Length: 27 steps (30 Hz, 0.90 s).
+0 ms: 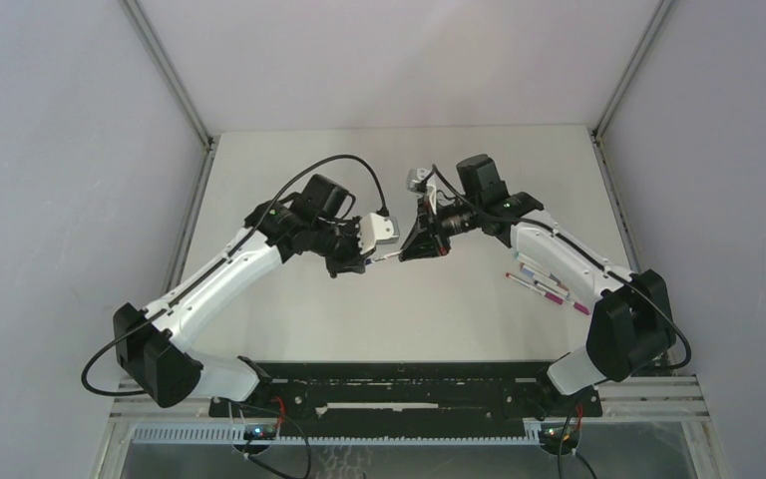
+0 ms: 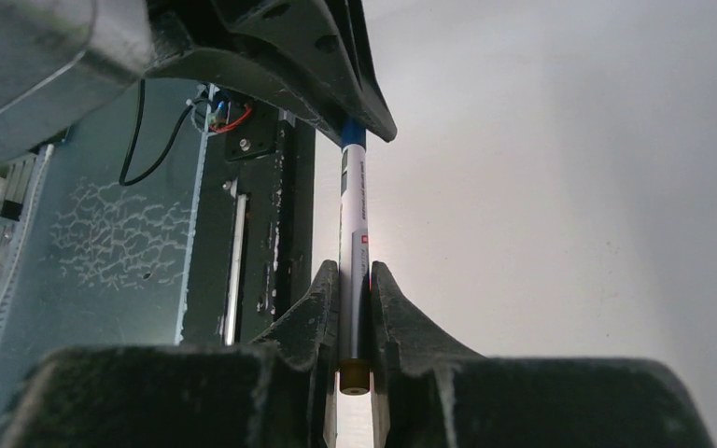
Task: Open the pen caps
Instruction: Open the pen cap from the pen.
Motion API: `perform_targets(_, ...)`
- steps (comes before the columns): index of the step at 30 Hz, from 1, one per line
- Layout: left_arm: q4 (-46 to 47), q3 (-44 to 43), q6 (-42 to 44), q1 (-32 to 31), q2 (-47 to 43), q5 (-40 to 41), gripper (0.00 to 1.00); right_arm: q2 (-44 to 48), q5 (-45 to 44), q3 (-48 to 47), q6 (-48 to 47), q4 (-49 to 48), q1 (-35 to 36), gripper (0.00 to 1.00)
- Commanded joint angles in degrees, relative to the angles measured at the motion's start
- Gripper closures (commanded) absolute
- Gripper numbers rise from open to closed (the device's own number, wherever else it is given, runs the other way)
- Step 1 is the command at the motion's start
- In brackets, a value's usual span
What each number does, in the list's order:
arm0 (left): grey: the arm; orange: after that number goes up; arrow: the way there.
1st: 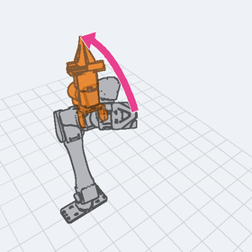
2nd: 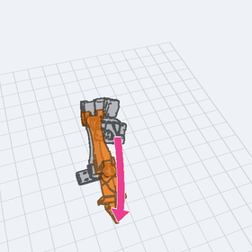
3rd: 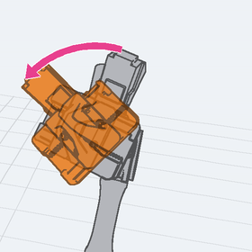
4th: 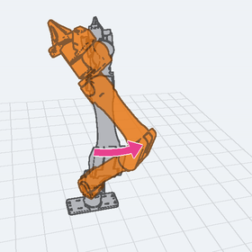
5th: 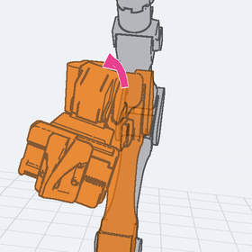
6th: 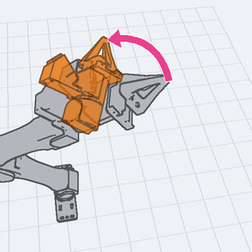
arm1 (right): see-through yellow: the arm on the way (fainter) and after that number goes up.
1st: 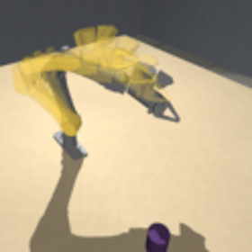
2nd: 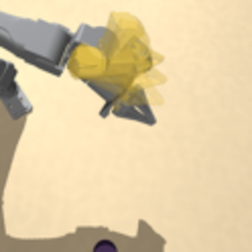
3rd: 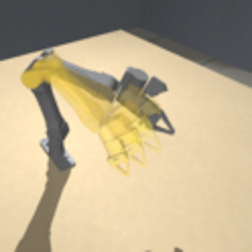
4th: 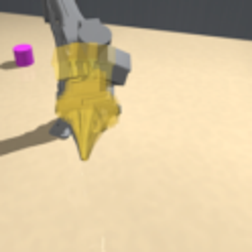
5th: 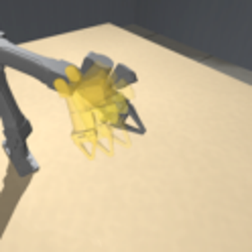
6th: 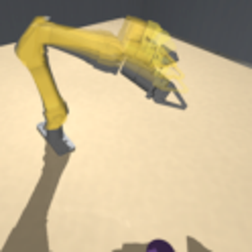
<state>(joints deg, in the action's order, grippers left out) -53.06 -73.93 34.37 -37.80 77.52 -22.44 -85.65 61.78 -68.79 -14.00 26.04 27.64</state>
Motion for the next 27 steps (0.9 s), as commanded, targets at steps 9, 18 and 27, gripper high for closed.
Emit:
perform_targets(9, -0.2, 5.0, 0.2, 3.0, -5.1, 2.3, 1.00, 1.9, -5.2, -0.5, -2.0, 2.0, 1.7, 1.00)
perform_targets(18, 4.5, 7.7, -1.6, -1.5, -5.7, 12.5, 1.00, 0.4, -4.4, -3.0, 2.9, 2.2, 1.4, 1.00)
perform_targets(27, 4.8, 8.7, -1.2, -2.2, -5.7, 11.0, 1.00, -1.4, -5.2, -4.6, 1.7, 4.9, -0.3, 1.00)
